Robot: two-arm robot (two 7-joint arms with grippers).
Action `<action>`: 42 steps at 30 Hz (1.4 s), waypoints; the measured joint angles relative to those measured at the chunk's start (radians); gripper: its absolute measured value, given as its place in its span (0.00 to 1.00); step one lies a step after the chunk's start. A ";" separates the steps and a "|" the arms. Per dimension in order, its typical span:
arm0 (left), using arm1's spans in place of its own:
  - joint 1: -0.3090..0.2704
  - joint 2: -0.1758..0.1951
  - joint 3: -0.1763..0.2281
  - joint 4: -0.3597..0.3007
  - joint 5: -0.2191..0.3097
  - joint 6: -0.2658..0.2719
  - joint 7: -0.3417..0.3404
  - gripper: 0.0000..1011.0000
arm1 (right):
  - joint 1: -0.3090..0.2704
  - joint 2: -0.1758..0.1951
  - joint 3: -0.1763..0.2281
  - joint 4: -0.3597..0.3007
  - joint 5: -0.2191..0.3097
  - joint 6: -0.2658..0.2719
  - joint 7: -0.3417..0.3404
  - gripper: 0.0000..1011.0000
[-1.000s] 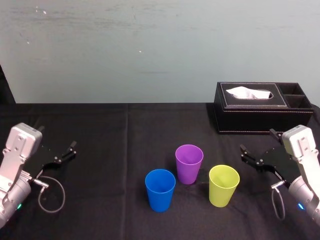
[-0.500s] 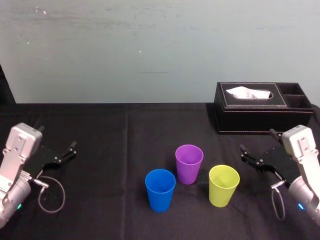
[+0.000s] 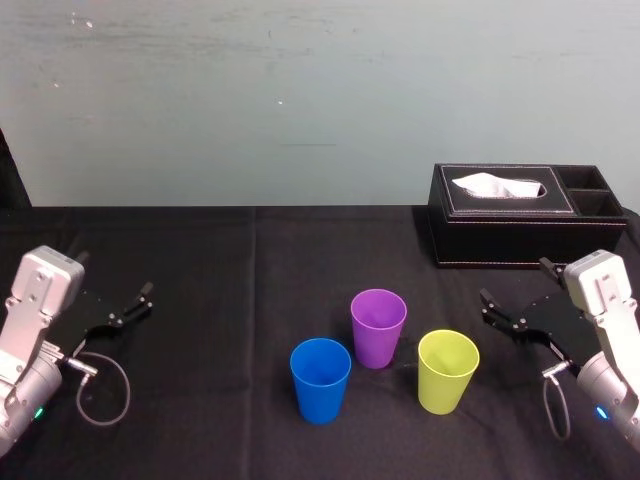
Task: Stack the three plastic cups sequentially using one hand.
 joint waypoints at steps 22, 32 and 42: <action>0.000 0.000 0.000 0.000 0.000 0.000 0.000 0.99 | 0.000 0.000 0.000 0.000 0.000 0.000 0.000 0.99; 0.000 0.000 0.000 0.000 0.000 0.000 0.000 0.99 | -0.014 -0.001 0.019 -0.022 -0.016 -0.007 0.005 0.99; 0.000 0.000 0.000 0.000 0.000 0.000 0.000 0.99 | -0.133 0.043 0.112 -0.170 0.062 0.041 0.026 0.99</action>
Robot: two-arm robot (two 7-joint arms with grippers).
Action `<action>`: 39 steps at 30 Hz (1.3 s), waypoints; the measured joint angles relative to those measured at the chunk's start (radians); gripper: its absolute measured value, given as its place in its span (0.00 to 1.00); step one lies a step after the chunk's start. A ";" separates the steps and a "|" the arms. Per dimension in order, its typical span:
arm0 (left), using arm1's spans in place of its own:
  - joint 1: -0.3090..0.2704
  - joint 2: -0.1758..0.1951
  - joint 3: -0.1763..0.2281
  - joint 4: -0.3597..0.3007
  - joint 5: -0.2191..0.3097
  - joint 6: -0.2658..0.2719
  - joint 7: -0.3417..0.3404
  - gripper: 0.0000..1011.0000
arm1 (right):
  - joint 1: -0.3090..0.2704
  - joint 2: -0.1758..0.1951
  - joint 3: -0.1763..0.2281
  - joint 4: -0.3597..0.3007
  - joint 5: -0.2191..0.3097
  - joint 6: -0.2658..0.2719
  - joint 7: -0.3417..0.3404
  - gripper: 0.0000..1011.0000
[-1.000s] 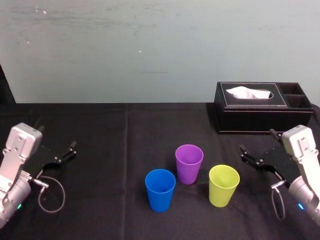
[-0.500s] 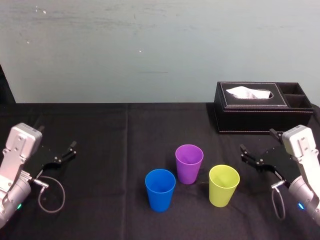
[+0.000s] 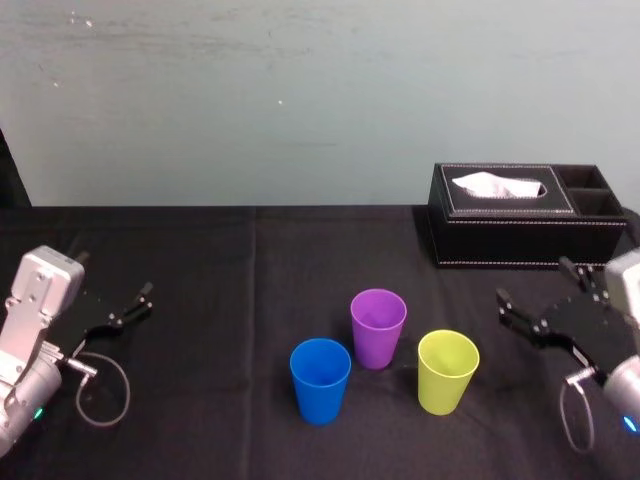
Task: Stack the three plastic cups sequentially using one hand.
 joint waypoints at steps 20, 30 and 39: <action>0.000 0.000 0.000 0.000 0.000 0.000 0.000 0.99 | -0.319 0.135 0.156 -0.297 0.193 0.247 0.105 0.99; 0.000 0.000 0.000 0.000 0.000 0.000 0.000 0.99 | -0.316 0.107 0.123 -0.297 0.188 0.274 0.164 0.99; 0.000 0.000 0.000 0.000 0.000 0.000 0.000 0.99 | -0.245 0.032 0.077 -0.254 0.137 0.285 0.169 0.99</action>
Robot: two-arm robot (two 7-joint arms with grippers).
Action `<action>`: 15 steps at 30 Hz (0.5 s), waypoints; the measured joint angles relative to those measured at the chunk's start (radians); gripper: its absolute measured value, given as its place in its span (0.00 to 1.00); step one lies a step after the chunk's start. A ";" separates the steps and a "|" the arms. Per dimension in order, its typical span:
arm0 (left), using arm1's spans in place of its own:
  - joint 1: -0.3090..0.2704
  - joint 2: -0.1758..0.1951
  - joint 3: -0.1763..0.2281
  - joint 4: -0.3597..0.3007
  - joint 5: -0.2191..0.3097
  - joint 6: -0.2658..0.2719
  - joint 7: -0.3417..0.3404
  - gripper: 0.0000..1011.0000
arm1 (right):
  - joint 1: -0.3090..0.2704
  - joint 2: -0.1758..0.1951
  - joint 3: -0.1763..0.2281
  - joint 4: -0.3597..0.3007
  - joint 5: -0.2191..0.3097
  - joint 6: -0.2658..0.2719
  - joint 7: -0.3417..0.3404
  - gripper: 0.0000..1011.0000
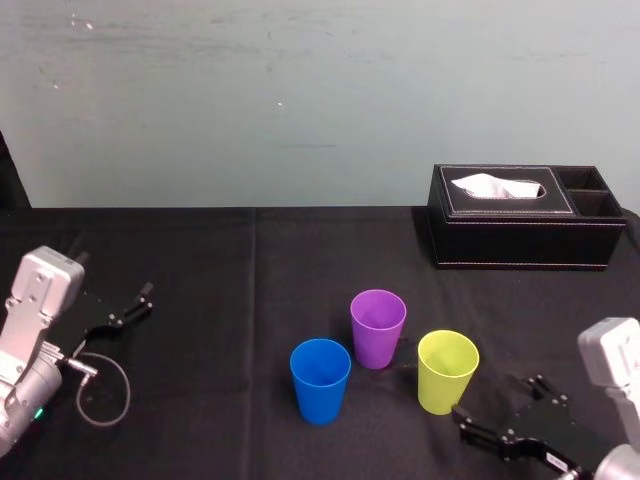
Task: Stack the three plastic cups sequentially using one hand.
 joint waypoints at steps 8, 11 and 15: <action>0.000 0.000 0.000 0.000 0.000 0.000 0.000 0.99 | 0.056 -0.042 -0.034 0.041 -0.045 0.023 0.010 0.99; 0.000 0.000 0.000 0.000 0.000 0.000 0.000 0.99 | 0.073 -0.059 -0.040 0.058 -0.063 0.029 0.013 0.99; 0.000 0.000 0.000 0.000 0.000 0.000 0.000 0.99 | 0.089 -0.077 -0.042 0.079 -0.077 0.030 0.015 0.99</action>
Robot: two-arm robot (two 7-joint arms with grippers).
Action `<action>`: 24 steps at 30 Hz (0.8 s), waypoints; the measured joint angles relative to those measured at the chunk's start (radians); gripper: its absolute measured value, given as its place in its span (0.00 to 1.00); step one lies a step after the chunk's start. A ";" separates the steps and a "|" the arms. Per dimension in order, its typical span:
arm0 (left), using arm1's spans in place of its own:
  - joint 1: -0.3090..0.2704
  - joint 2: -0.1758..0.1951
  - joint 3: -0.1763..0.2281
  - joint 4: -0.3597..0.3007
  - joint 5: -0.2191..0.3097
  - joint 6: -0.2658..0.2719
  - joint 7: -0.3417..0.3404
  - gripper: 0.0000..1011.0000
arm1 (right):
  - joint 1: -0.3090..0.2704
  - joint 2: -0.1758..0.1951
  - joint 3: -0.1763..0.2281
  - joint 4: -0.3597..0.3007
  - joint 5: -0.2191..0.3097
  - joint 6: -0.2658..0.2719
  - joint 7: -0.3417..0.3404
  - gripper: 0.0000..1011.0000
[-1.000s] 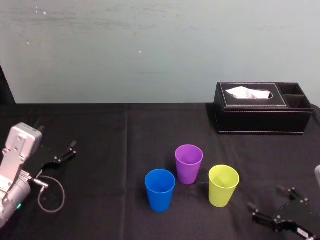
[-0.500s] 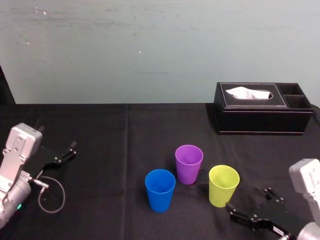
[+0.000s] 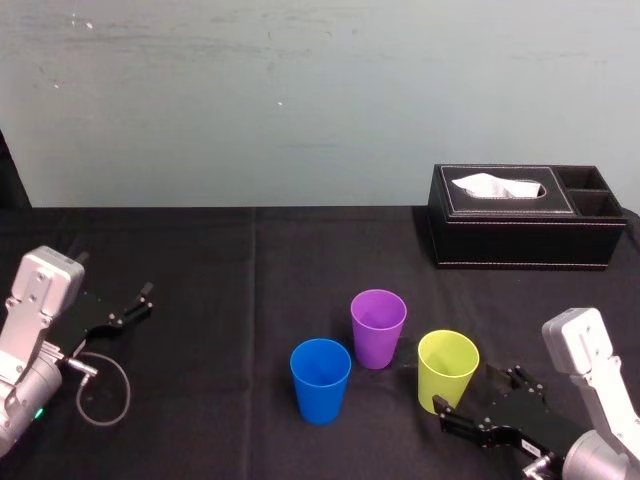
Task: Stack the three plastic cups sequentially using one hand.
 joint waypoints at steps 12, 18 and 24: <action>0.000 0.000 0.000 0.000 0.000 0.000 0.000 0.99 | 0.044 -0.052 -0.009 0.056 -0.036 -0.012 0.024 0.99; 0.000 0.000 0.000 0.000 0.000 0.000 0.000 0.99 | 0.068 -0.081 -0.017 0.085 -0.056 -0.017 0.039 0.99; 0.000 0.000 0.000 0.000 0.000 0.000 0.000 0.99 | 0.086 -0.105 -0.016 0.102 -0.071 -0.023 0.047 0.99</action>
